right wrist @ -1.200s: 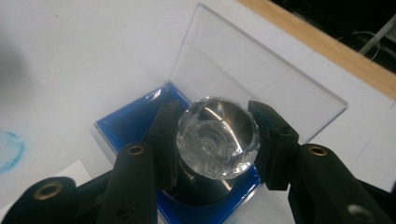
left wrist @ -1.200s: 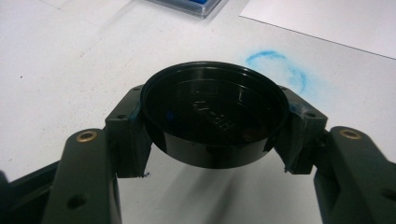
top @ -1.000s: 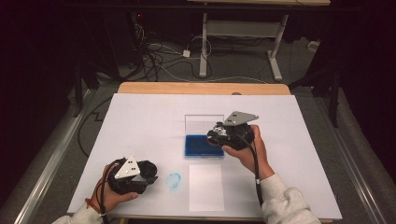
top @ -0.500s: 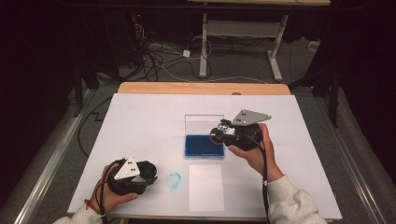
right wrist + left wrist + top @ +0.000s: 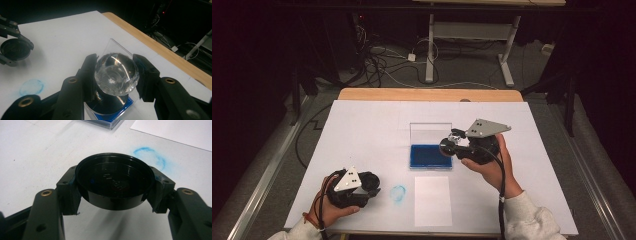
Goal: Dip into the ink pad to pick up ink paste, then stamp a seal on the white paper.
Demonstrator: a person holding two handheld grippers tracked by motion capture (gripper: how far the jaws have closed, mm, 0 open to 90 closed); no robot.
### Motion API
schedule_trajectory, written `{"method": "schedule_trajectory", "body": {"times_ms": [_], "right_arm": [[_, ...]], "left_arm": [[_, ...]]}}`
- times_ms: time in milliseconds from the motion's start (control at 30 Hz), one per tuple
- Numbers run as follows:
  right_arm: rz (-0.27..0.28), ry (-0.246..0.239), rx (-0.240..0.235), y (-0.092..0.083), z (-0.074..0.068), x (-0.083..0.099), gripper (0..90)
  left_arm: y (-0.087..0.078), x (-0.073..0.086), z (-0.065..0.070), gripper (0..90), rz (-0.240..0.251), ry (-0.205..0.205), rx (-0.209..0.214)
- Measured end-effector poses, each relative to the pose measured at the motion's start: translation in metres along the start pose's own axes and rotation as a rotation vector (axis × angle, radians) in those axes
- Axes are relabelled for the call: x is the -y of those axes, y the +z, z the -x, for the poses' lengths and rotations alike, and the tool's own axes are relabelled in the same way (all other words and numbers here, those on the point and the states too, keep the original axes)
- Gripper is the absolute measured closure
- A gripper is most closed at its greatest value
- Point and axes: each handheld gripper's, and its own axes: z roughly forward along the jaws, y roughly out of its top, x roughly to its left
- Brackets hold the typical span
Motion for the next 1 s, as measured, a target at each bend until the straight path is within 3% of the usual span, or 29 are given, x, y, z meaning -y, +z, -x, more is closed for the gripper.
{"method": "schedule_trajectory", "body": {"times_ms": [1000], "right_arm": [[0.041,-0.033,-0.047,-0.028,-0.015,-0.008,57.4]], "left_arm": [[-0.001,0.001,-0.001,36.6,-0.002,-0.001,-0.005]]}}
